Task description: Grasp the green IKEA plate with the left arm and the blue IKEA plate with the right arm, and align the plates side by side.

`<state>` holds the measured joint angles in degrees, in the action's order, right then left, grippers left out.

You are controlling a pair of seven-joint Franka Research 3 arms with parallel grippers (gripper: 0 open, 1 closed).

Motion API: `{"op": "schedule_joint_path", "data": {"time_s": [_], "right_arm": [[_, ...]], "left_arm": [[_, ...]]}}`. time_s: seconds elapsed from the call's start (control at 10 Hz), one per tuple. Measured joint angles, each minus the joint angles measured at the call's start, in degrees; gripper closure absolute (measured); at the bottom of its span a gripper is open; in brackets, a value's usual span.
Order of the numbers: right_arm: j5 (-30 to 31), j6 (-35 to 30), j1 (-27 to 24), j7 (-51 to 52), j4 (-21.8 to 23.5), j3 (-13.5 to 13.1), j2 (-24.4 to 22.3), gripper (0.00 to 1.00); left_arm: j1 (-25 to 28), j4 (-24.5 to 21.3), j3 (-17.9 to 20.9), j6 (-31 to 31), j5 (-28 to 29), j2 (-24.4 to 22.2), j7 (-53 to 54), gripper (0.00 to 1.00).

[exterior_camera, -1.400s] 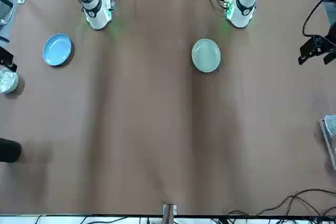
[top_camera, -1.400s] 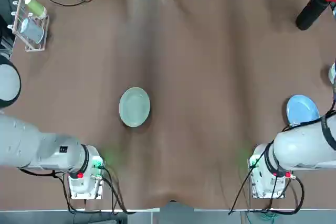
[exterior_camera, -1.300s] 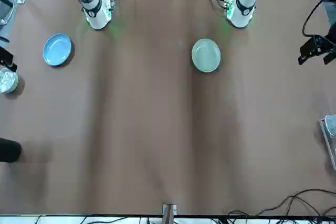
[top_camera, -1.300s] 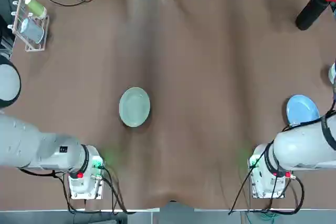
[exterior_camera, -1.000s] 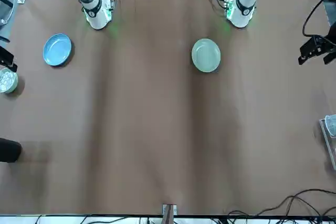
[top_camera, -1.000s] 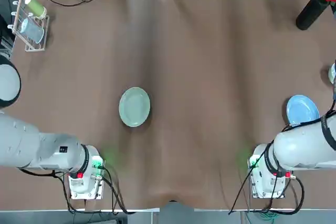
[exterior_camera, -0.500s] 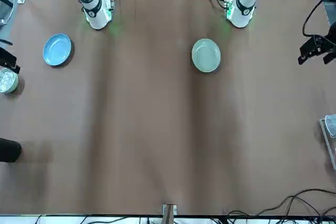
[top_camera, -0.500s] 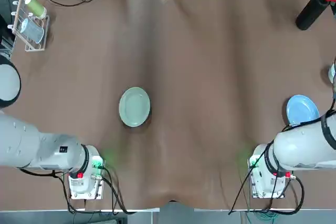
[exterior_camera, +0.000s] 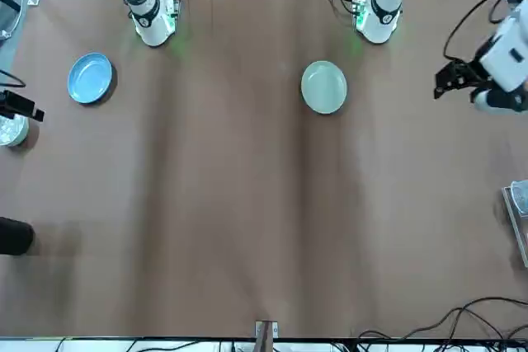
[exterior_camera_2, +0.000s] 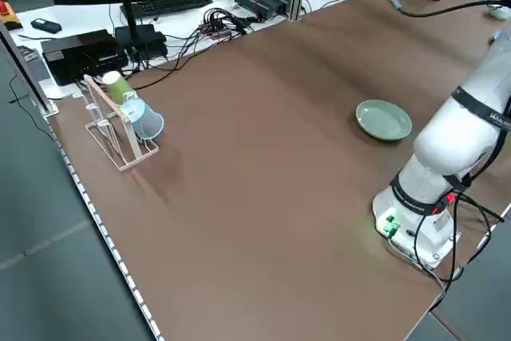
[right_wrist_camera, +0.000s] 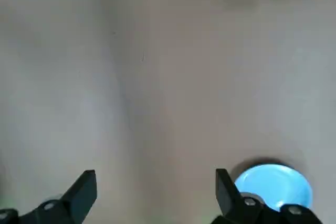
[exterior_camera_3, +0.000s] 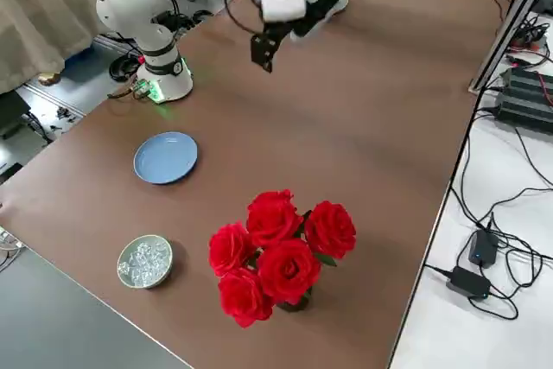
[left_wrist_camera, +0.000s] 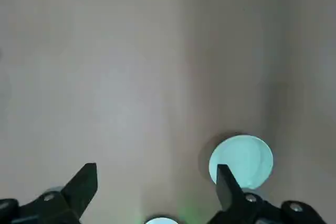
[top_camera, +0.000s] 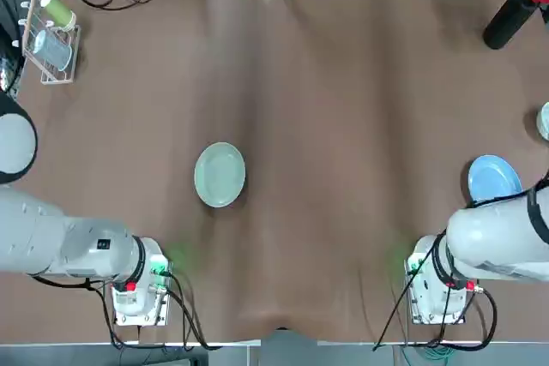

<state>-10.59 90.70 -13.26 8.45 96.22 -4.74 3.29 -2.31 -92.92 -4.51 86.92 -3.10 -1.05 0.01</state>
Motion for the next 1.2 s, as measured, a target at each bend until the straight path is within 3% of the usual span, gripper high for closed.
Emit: {"op": "schedule_joint_path", "data": {"time_s": [0.2,0.4,0.6,0.9,1.2], "right_arm": [[-1.17,7.83,-2.9,3.08,14.46,-0.11,-6.35,0.0],[-2.59,12.16,-8.04,11.39,25.83,-1.15,-10.86,0.0],[-3.34,14.14,-14.18,19.14,32.09,-2.88,-11.43,0.0],[-5.41,21.22,-22.28,29.3,41.16,-3.31,-10.72,0.01],[-8.29,26.29,-26.49,36.82,46.96,-3.31,-6.02,0.04]], "left_arm": [[0.0,-3.73,-3.45,0.71,-0.76,-0.8,-0.16,0.0],[0.01,-10.89,-7.72,3.94,-2.68,-2.83,-2.02,0.0],[-0.09,-19.37,-14.42,10.48,-2.98,-4.97,-8.0,0.0],[-0.3,-32.25,-24.12,20.55,-3.06,-7.03,-13.62,0.0],[-0.43,-41.08,-30.11,26.84,-4.79,-7.24,-13.99,0.0]]}}
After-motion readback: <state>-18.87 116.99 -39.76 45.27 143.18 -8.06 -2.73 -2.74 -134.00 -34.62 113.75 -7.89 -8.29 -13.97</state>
